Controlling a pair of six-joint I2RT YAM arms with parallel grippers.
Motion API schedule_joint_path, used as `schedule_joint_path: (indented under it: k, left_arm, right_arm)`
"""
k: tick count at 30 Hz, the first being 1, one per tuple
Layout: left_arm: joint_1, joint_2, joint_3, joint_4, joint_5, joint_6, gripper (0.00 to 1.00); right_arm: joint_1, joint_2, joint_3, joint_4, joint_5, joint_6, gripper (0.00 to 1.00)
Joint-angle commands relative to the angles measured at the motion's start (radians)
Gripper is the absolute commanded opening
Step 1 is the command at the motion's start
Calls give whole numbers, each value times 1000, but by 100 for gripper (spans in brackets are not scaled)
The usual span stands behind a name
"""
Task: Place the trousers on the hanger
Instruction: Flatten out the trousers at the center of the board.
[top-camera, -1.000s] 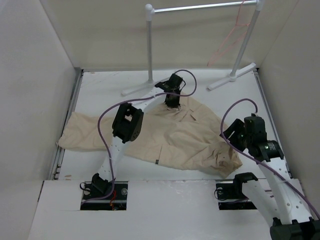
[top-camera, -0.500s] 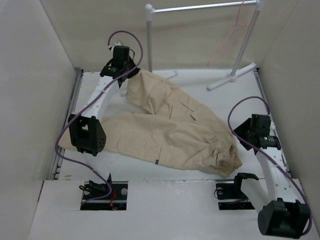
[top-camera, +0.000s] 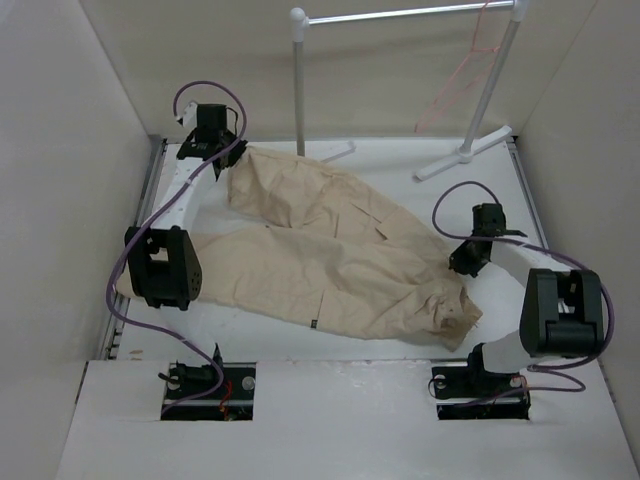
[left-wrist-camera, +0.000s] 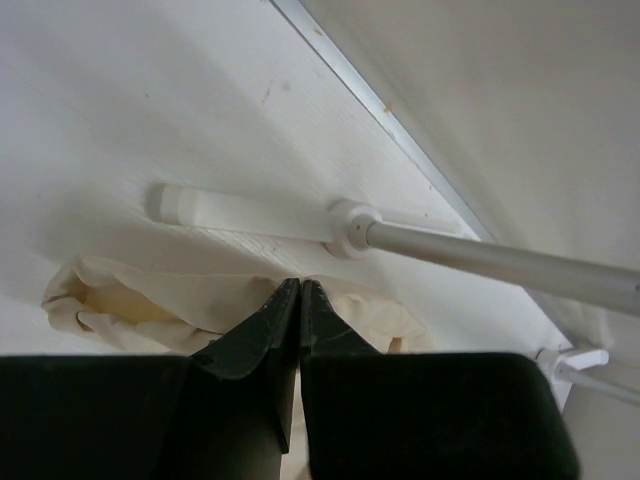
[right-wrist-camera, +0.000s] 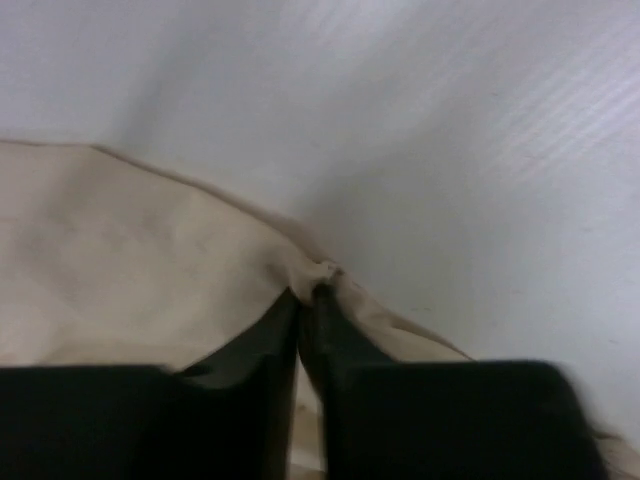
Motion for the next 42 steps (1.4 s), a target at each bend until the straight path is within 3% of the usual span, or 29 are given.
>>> schedule_joint_path:
  k: [1, 6, 11, 12, 16, 19, 22, 26, 29, 32, 35, 38, 40, 42]
  left_arm:
    - [46, -63, -12, 47, -35, -37, 1]
    - [109, -67, 6, 44, -56, -38, 1]
    - [168, -9, 79, 13, -62, -29, 1]
    - [175, 8, 93, 12, -62, -28, 1]
    - [207, 72, 148, 1, -72, -9, 1]
    - [227, 135, 210, 9, -73, 3, 1]
    - [241, 229, 296, 18, -75, 15, 2]
    - [269, 325, 394, -14, -140, 49, 7]
    - [301, 345, 425, -62, -190, 52, 25]
    - [309, 313, 408, -91, -201, 70, 41]
    - [306, 199, 270, -99, -213, 75, 50]
    - [304, 53, 40, -50, -248, 87, 51]
    - [316, 2, -72, -22, -227, 87, 51]
    - [339, 3, -123, -23, -188, 89, 51]
  right_arm:
    - [12, 27, 101, 77, -18, 24, 3]
    - [-2, 81, 319, 100, 66, 2, 0]
    - [-27, 269, 613, 183, 133, -96, 4]
    - [-28, 305, 655, 184, 144, -106, 9]
    - [-36, 350, 758, 151, 141, -105, 55]
    - [-30, 209, 657, 126, 135, -97, 67]
    - [-10, 59, 474, 109, 141, -64, 66]
    - [7, -119, 187, 54, 144, 1, 53]
    - [-20, -212, 50, 46, 135, 8, 56]
    - [-36, -245, 40, 22, 92, 7, 60]
    - [24, -290, 51, -16, 66, 11, 64]
    - [96, -341, 20, -42, 60, 13, 65]
    - [127, -368, -16, -49, 54, 15, 59]
    - [151, -384, -62, -49, 54, 21, 44]
